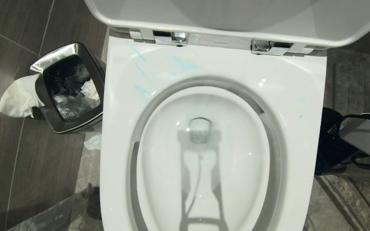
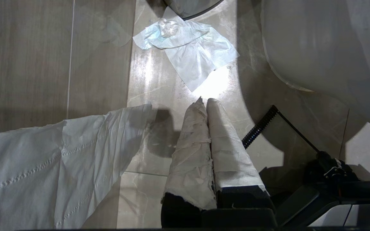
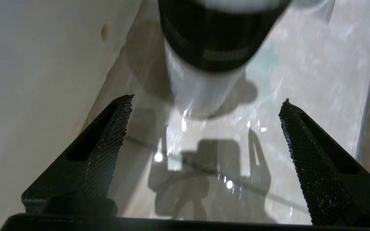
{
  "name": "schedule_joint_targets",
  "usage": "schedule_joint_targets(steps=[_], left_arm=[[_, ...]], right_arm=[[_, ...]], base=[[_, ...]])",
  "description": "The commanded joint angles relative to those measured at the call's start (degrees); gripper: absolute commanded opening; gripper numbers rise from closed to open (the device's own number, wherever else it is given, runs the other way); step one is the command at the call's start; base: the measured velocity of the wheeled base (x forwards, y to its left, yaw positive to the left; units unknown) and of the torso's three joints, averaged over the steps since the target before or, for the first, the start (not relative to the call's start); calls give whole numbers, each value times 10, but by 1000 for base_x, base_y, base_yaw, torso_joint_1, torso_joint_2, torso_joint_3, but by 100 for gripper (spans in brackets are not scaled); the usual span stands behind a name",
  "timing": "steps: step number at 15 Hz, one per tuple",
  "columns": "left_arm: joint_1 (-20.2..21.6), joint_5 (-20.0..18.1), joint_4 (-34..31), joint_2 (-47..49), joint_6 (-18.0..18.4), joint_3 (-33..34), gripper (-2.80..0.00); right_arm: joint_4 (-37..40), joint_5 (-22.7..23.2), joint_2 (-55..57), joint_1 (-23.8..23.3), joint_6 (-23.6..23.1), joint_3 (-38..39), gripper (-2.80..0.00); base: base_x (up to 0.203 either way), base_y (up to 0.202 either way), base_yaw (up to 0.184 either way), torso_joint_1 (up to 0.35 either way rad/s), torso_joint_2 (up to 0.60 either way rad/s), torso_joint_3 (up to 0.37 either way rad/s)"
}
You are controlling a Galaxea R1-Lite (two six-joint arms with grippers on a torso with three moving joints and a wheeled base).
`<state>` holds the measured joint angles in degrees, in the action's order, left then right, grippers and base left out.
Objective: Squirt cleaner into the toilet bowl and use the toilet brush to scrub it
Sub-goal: Pour in the cleaning agent
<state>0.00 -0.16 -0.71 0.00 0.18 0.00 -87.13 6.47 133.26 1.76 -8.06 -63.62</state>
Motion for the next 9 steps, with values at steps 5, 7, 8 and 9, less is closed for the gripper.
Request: schedule_joint_targets(steps=[5, 7, 8, 9], left_arm=[[0, 0, 0, 0, 0, 1, -280], [0, 0, 0, 0, 0, 1, -280], [0, 0, 0, 0, 0, 1, -280], [0, 0, 0, 0, 0, 1, -280]], right_arm=[[-5, 12, 7, 0, -5, -56, 0], [-5, 13, 18, 0, -5, -81, 0], [-5, 13, 24, 0, -6, -90, 0], [-5, 13, 27, 0, -6, -99, 0]], base=[[0, 0, 0, 0, 0, 0], [0, 0, 0, 0, 0, 0], [0, 0, 0, 0, 0, 0], [0, 0, 0, 0, 0, 0]])
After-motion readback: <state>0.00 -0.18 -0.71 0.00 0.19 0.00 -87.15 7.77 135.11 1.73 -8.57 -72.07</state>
